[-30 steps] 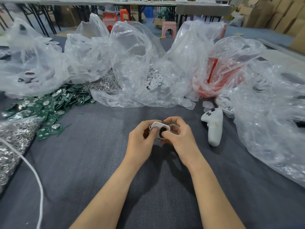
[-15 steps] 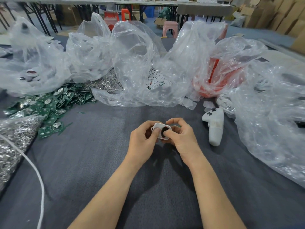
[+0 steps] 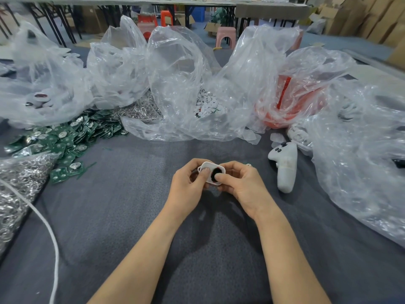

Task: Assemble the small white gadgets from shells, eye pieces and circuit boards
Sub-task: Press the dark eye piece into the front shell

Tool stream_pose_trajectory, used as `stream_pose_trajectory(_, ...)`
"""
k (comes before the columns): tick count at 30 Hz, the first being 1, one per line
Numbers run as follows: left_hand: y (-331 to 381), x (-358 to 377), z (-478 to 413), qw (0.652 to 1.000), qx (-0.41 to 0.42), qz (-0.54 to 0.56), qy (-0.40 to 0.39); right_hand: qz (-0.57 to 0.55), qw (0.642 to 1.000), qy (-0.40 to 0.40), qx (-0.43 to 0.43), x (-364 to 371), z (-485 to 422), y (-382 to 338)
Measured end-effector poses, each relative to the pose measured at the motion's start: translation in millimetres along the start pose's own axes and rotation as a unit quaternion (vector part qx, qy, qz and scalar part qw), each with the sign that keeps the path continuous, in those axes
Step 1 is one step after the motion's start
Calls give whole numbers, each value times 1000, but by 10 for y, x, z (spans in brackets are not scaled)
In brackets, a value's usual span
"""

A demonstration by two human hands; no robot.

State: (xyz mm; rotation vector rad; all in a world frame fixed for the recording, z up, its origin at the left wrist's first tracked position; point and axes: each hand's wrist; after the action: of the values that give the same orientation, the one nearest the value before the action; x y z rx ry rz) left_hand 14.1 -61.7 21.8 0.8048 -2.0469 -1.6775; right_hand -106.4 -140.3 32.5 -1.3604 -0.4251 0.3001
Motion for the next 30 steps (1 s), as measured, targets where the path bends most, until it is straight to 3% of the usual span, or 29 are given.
stream_pose_trajectory(18,-18,31,5,1000,11,-7,21,21,998,31,-48,34,29,-40)
stream_pose_trajectory(30,-48,53,6,997,15,-65,36,58,997,48,-30,24,3,19)
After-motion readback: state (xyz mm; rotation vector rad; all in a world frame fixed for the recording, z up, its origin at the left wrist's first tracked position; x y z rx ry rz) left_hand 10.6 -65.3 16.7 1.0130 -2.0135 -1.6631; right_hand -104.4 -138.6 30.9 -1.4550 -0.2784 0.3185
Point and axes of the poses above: each hand's wrist, its own z-axis away from the middle knuckle, its own x-axis out of the palm, y = z × x, and after that the axes turned 9 degrees about y, right-handed
